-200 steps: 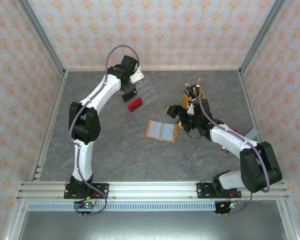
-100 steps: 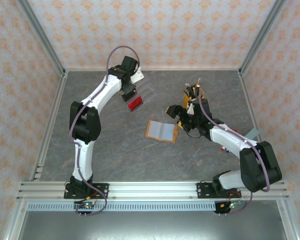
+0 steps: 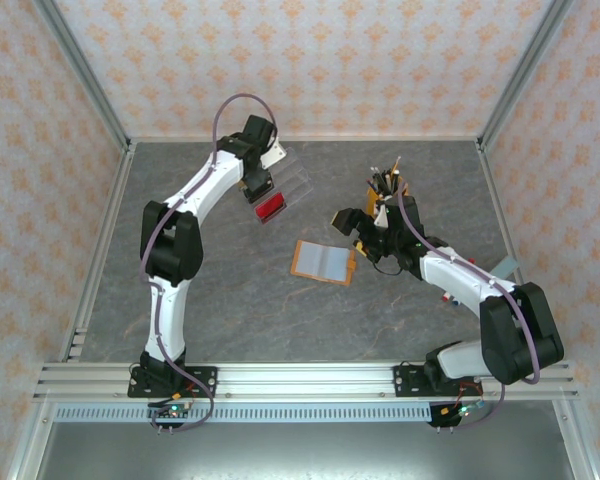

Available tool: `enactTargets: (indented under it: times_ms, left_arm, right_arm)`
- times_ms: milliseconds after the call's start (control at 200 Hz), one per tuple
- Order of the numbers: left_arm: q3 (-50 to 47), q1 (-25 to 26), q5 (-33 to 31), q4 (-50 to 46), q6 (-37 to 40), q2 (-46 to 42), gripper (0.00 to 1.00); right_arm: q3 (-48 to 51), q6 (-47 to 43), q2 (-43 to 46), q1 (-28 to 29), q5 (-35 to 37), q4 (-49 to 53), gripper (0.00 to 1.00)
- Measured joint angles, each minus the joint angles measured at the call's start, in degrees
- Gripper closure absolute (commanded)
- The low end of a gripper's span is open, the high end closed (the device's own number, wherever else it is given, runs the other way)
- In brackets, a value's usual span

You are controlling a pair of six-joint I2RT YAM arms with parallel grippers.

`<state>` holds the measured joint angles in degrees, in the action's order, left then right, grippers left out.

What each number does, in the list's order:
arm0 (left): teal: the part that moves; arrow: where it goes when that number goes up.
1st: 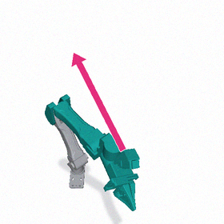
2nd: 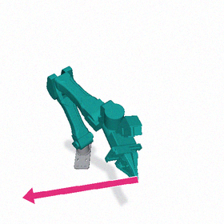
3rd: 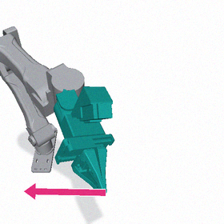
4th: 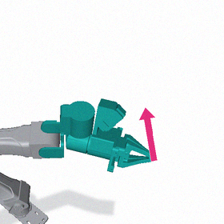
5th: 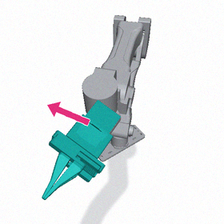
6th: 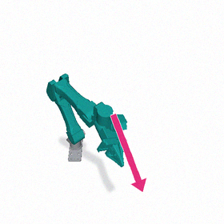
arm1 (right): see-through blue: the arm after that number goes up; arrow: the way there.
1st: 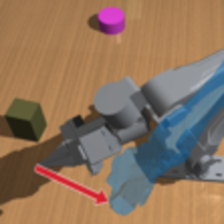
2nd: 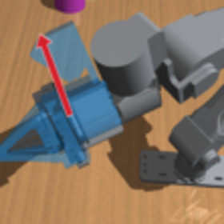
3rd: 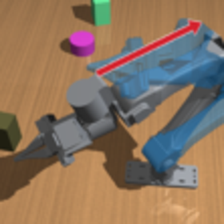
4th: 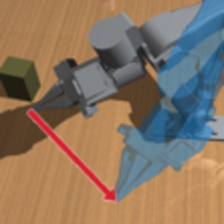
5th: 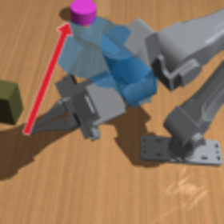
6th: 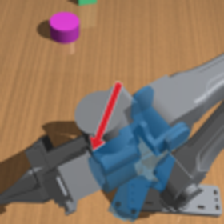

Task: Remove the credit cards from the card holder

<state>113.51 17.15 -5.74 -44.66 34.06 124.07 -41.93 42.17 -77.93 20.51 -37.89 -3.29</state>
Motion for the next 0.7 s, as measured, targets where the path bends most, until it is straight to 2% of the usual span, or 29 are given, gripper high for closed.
enactTargets:
  times_ms: [105, 180, 270, 350, 536, 701]
  left_arm:
    - [0.0, -0.7, 2.6, -0.1, -3.0, -1.3, 0.45]
    - [-0.2, -1.0, 4.7, 0.0, -5.8, -3.8, 0.37]
    - [-2.4, -1.0, 7.1, 1.1, -10.9, -9.4, 0.25]
    - [-5.8, -1.0, 9.5, 2.9, -16.0, -15.9, 0.19]
    - [-16.4, -1.0, 15.0, 9.2, -30.6, -28.6, 0.17]
    - [-24.6, -0.7, 21.3, 11.1, -44.2, -31.5, 0.20]
  right_arm:
    - [-0.5, -0.8, 0.0, 0.2, 0.5, 1.8, 0.01]
    - [-2.3, -2.2, -0.5, 1.2, 2.3, 4.9, 0.03]
    - [-6.0, -4.0, -2.7, 3.7, 5.4, 8.8, 0.07]
    - [-9.6, -5.7, -5.7, 6.4, 8.2, 11.8, 0.12]
    - [-15.3, -7.9, -13.8, 10.8, 12.6, 17.7, 0.24]
    - [-16.6, -8.2, -18.5, 11.8, 15.5, 21.7, 0.26]
